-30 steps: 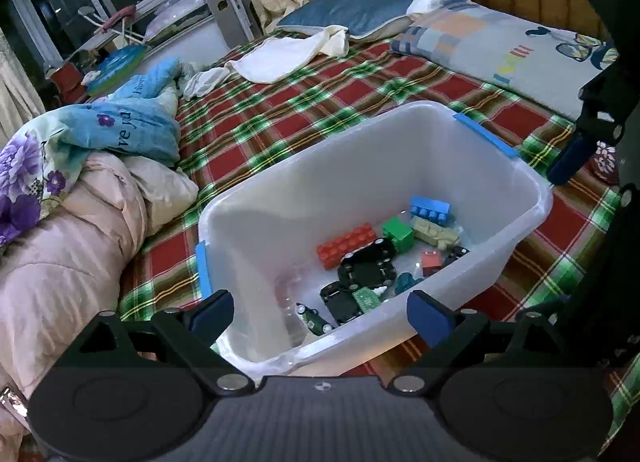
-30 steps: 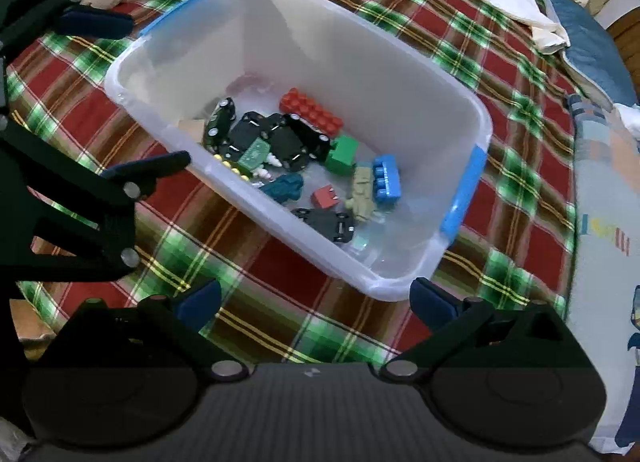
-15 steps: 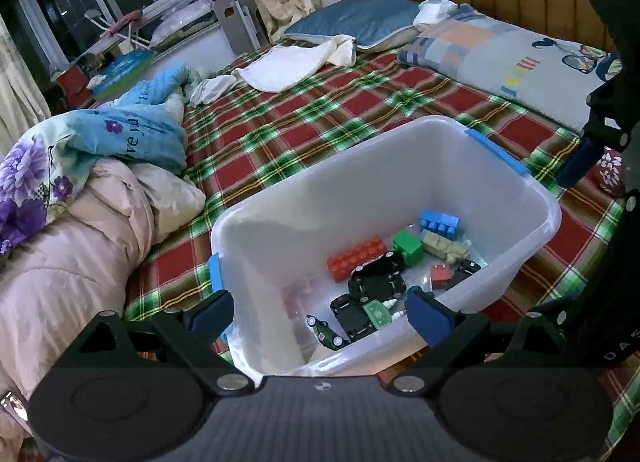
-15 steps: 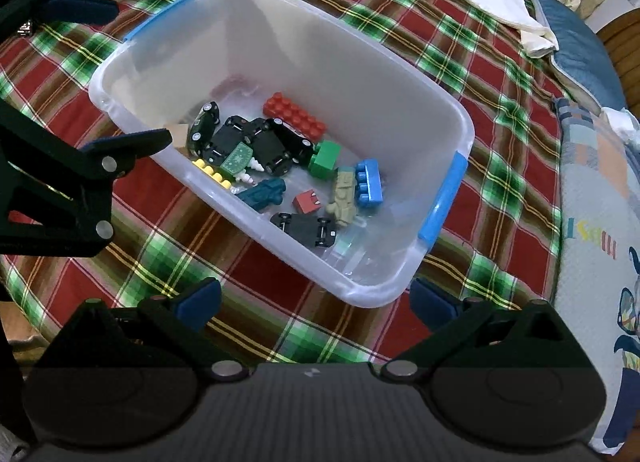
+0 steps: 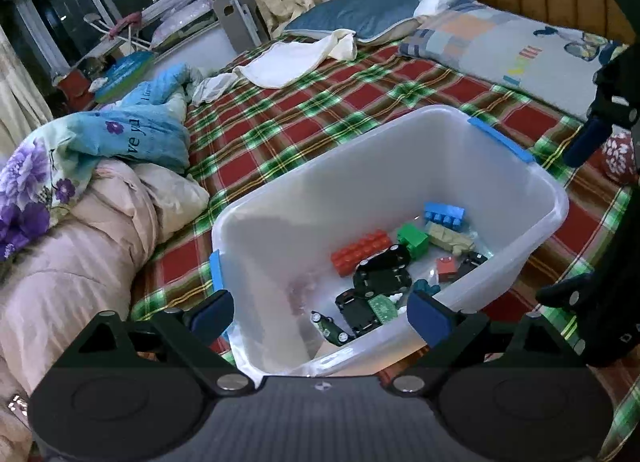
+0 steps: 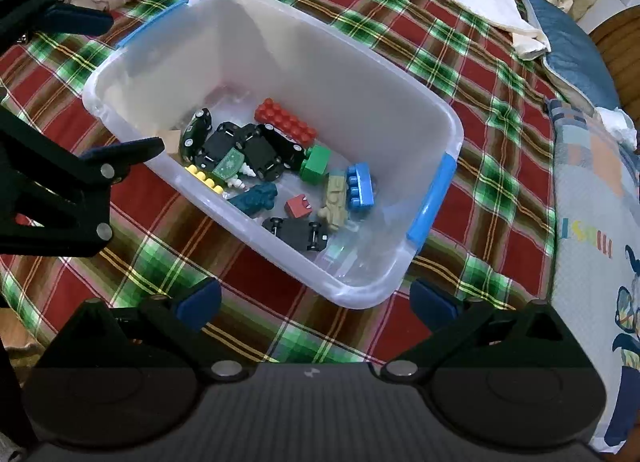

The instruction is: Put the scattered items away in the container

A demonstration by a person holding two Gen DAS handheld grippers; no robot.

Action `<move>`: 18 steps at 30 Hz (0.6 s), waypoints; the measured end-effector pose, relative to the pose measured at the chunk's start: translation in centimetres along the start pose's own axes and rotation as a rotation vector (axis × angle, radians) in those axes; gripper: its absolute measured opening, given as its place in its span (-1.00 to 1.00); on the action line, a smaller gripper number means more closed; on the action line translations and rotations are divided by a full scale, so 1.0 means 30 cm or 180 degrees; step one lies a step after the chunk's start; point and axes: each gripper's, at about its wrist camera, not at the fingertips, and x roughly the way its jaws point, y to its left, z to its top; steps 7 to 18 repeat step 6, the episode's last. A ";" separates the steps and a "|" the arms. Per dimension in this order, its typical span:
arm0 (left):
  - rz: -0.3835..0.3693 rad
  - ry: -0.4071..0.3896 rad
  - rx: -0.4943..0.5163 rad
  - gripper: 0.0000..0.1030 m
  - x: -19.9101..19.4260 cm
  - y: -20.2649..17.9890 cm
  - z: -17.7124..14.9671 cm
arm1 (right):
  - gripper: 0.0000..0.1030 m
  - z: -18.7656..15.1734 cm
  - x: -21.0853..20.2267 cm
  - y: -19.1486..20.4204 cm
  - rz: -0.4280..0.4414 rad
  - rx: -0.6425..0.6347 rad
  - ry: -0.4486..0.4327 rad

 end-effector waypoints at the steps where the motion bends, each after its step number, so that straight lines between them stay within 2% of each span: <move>1: 0.0039 0.0004 0.0040 0.85 -0.001 -0.006 0.000 | 1.00 -0.001 -0.002 0.000 -0.0001 -0.0001 -0.0004; 6: -0.0026 -0.0080 0.0017 0.85 -0.015 -0.003 -0.002 | 1.00 -0.001 -0.004 -0.001 -0.0007 0.0004 -0.0014; 18: -0.0026 -0.0080 0.0017 0.85 -0.015 -0.003 -0.002 | 1.00 -0.001 -0.004 -0.001 -0.0007 0.0004 -0.0014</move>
